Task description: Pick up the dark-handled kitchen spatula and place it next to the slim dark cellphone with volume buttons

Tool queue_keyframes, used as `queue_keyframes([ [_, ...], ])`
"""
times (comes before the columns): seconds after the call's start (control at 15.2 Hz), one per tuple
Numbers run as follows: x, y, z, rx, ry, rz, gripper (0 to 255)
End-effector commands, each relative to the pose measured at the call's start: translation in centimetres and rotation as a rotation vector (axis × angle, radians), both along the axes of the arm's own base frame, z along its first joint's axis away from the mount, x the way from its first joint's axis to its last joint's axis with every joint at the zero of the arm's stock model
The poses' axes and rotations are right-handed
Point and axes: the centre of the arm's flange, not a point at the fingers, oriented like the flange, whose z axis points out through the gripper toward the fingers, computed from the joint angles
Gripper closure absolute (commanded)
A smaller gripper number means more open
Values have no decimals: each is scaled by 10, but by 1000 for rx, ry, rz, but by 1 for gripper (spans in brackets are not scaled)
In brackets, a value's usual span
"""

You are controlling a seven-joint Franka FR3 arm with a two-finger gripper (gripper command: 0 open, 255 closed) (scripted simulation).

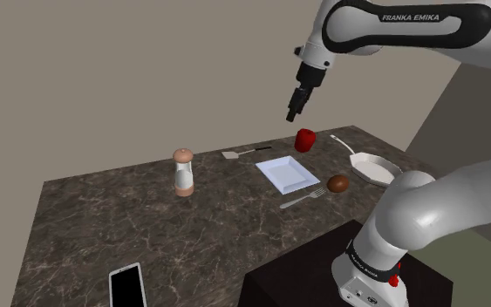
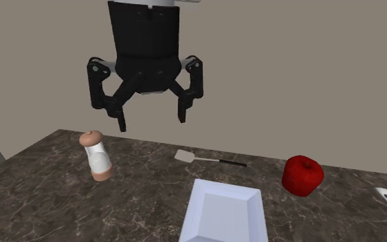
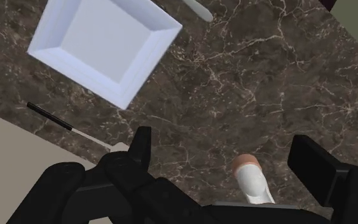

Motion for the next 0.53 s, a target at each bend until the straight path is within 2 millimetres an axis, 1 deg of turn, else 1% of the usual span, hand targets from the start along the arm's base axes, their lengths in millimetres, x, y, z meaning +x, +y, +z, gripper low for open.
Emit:
queue_keyframes([
  [0.0, 16, -14, -18, -11, 6, 63, 0],
  [0.46, 70, -60, -79, -44, 29, 267, 0],
])
